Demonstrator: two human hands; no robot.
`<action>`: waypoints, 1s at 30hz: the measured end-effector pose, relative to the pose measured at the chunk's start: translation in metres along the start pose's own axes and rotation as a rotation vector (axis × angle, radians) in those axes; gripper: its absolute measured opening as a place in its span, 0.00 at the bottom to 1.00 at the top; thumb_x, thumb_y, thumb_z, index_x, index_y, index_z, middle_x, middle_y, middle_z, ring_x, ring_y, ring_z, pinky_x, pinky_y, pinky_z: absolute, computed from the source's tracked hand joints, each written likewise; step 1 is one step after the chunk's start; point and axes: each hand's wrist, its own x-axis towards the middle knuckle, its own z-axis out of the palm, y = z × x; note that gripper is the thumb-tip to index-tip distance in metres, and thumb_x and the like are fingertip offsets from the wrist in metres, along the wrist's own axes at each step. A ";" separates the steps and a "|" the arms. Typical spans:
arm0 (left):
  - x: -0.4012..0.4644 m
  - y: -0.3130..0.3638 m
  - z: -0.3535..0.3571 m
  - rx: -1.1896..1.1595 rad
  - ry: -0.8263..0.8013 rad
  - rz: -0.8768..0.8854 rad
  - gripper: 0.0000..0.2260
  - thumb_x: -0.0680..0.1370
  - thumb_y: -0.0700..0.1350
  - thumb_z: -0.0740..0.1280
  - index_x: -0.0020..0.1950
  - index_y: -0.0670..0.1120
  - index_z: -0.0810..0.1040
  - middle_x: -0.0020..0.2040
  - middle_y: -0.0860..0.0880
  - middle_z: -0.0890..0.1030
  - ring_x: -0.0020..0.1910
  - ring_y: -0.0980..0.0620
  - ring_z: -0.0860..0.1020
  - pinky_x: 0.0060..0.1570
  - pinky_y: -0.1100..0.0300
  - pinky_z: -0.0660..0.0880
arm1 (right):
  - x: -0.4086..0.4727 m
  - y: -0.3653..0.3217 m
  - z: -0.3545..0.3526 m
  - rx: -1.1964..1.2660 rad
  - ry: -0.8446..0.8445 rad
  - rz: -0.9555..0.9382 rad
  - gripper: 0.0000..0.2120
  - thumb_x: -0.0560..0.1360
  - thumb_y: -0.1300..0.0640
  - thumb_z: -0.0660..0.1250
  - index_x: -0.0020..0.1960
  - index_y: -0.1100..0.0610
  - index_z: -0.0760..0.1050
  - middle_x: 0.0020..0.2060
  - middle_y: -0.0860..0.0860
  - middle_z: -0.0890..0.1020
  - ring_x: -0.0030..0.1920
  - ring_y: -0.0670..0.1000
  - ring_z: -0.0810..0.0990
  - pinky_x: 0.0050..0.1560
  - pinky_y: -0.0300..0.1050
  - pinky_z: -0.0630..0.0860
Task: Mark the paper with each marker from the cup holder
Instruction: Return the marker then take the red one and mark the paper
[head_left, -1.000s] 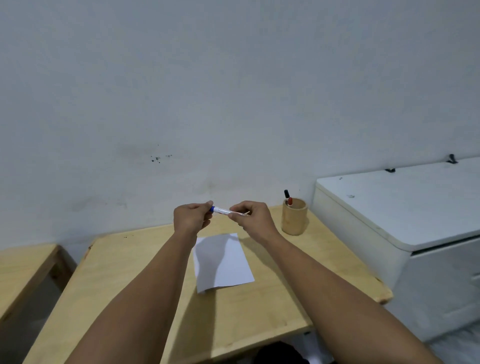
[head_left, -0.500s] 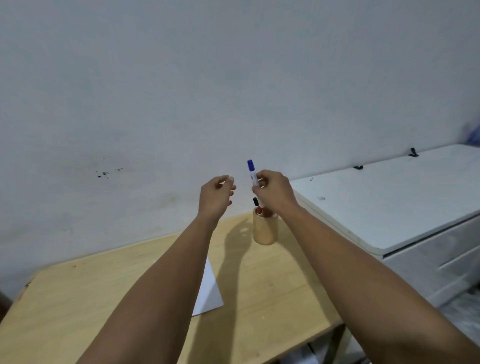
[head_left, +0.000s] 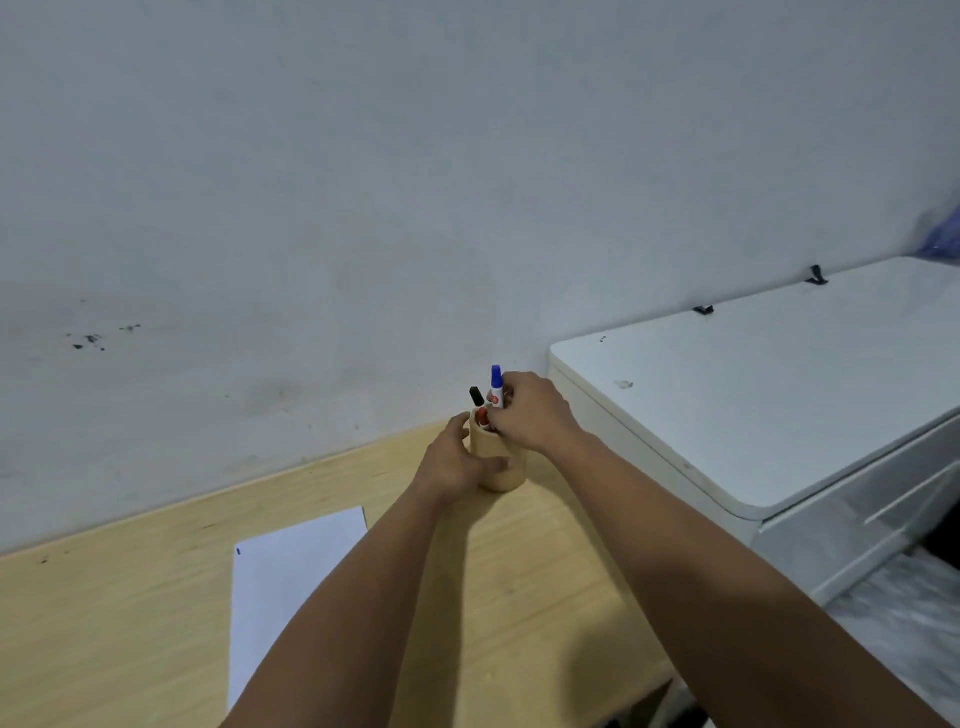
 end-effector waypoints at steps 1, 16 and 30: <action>0.001 -0.002 0.002 -0.004 0.006 0.009 0.44 0.60 0.57 0.81 0.74 0.55 0.70 0.67 0.52 0.79 0.67 0.50 0.77 0.65 0.46 0.77 | -0.001 0.000 0.000 -0.006 -0.005 -0.003 0.04 0.75 0.50 0.70 0.49 0.48 0.78 0.43 0.45 0.83 0.49 0.54 0.82 0.57 0.55 0.77; -0.003 0.003 0.003 0.070 0.037 0.041 0.34 0.68 0.52 0.81 0.71 0.52 0.72 0.62 0.52 0.81 0.61 0.51 0.79 0.60 0.52 0.77 | -0.006 -0.011 -0.017 -0.042 -0.019 -0.065 0.06 0.73 0.49 0.73 0.46 0.49 0.86 0.45 0.44 0.87 0.50 0.51 0.83 0.58 0.54 0.76; -0.062 0.045 -0.098 0.164 0.274 0.168 0.21 0.80 0.52 0.68 0.72 0.49 0.75 0.67 0.46 0.81 0.63 0.48 0.80 0.59 0.52 0.77 | -0.026 -0.107 -0.062 0.602 0.133 -0.238 0.13 0.85 0.51 0.68 0.64 0.56 0.83 0.39 0.48 0.79 0.32 0.48 0.82 0.48 0.50 0.84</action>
